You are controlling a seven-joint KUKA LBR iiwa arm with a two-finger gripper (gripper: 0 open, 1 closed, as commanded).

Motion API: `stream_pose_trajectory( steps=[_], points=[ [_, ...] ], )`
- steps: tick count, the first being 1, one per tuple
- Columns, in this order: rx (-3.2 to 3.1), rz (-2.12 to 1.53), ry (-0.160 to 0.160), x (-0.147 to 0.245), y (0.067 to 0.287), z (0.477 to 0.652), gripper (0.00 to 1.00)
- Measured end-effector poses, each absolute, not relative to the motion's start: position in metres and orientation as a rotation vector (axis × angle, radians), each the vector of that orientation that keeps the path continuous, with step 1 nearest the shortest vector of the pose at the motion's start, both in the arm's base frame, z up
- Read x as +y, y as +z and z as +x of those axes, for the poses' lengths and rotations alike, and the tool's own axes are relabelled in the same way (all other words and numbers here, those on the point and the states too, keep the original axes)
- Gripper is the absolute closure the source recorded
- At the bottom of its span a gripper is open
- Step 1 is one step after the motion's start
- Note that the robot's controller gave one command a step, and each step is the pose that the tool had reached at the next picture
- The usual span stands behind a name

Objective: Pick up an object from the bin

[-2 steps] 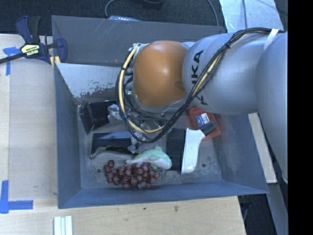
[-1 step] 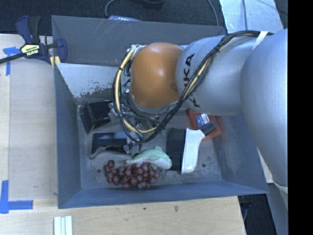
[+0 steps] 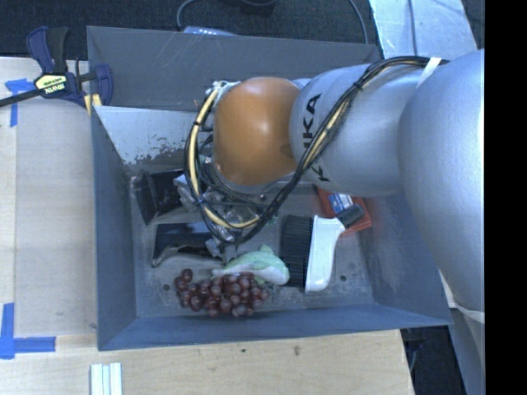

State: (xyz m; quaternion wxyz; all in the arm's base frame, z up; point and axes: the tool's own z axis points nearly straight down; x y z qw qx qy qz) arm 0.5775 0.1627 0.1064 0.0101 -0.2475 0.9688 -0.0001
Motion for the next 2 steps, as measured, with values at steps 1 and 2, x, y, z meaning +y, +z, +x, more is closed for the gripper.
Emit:
stream_pose_trajectory(
  steps=[1, 2],
  points=[
    [2.900, -1.154, 0.000, 0.1811, 0.0768, 0.5800, 1.00],
    [2.900, -1.154, 0.001, 0.1814, 0.0768, 0.5799, 1.00]
  ],
)
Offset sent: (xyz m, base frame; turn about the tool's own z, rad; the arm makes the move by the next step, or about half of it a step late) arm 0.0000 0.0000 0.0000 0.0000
